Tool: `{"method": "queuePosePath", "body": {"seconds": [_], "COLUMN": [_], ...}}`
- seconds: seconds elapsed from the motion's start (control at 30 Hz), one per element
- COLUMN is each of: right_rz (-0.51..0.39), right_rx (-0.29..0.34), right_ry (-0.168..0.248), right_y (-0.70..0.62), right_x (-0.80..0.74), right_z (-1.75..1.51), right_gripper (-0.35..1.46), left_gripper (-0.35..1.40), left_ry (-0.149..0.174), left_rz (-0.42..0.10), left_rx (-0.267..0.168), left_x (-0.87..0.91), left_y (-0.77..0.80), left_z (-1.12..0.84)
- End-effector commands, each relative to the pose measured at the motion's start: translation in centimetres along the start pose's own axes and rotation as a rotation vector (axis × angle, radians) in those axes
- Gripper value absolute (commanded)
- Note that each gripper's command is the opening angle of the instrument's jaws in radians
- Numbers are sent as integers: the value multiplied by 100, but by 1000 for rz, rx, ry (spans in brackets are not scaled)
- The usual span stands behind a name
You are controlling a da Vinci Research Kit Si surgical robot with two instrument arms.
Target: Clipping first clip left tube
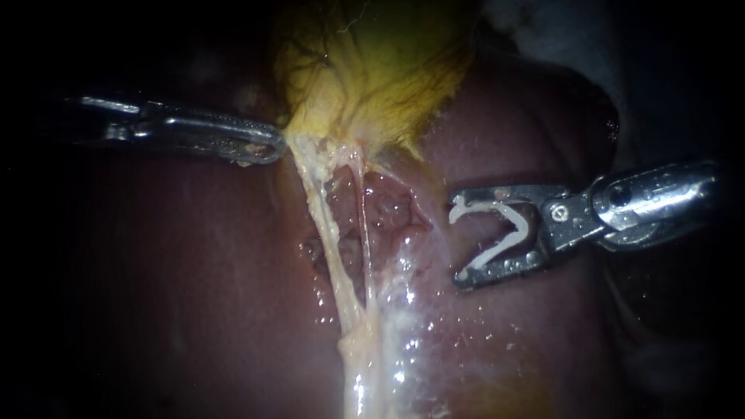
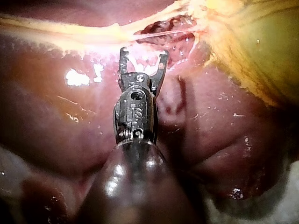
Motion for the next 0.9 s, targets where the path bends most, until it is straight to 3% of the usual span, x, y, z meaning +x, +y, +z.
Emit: {"method": "queuePosePath", "body": {"seconds": [0.03, 0.27, 0.43, 0.9], "right_rz": [0, 2, -5, 193], "right_rx": [0, 5, 32, 121], "right_ry": [0, 4, 29, 89], "right_y": [0, -2, -7, -8], "right_x": [1, 7, 16, 25], "right_z": [0, 9, 20, 68], "right_gripper": [60, 60, 60, 60], "left_gripper": [-35, -35, -35, -35], "left_ry": [0, 0, 0, 0], "left_rz": [0, 0, 0, -1], "left_rx": [0, 0, 0, -2], "left_x": [0, 0, 0, 0], "left_y": [0, -1, -1, -2], "left_z": [0, 0, 0, 0]}}
